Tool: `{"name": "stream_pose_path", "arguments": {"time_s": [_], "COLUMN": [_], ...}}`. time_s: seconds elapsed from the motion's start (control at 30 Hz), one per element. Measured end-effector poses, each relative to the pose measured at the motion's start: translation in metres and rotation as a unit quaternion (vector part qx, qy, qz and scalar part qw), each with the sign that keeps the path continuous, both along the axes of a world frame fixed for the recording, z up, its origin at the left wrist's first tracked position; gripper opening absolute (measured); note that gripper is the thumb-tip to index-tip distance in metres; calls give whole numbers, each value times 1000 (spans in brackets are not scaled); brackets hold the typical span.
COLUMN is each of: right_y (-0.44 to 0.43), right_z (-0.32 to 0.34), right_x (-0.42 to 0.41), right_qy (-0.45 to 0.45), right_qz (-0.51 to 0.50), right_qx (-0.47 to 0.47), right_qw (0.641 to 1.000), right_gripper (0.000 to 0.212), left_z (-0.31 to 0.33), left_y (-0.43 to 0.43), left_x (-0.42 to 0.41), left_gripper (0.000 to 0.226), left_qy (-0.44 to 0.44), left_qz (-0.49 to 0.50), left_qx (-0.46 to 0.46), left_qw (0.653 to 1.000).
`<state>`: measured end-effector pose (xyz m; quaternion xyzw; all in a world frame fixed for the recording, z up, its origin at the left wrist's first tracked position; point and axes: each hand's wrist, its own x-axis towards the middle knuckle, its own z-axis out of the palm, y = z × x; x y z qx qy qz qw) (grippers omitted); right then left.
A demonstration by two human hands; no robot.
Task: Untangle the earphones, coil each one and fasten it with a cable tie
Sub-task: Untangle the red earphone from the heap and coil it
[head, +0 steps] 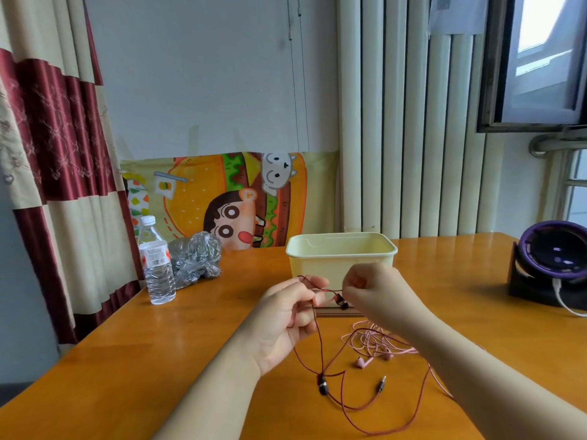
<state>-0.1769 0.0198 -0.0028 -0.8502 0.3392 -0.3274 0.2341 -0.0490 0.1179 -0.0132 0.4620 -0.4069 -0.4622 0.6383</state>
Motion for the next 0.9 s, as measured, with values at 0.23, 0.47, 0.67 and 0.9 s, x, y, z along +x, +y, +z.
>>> {"name": "stream_pose_path", "arguments": {"time_s": [0.23,0.47,0.67,0.9], "right_y": [2,2,5,0], "right_z": [-3,-3,-13,-6], "right_x": [5,6,5,-2], "right_qy": [-350,-388,-338,-206], "right_qz": [108,173,169,134], "right_qx": [521,563,561,390], "right_qw": [771,709,737,887], "right_gripper": [22,18,27,22], "left_z": [-7,-12,-8,-8], "left_y": [-1,-3,-3,1], "left_x": [12,13,8,15], "left_gripper": [25,21,22,30], "left_qy": [-10,43,120,19], "left_qz": [42,57,36,24], "left_qx": [14,3,-23,1], "left_qw": [999,997,992,1000]}}
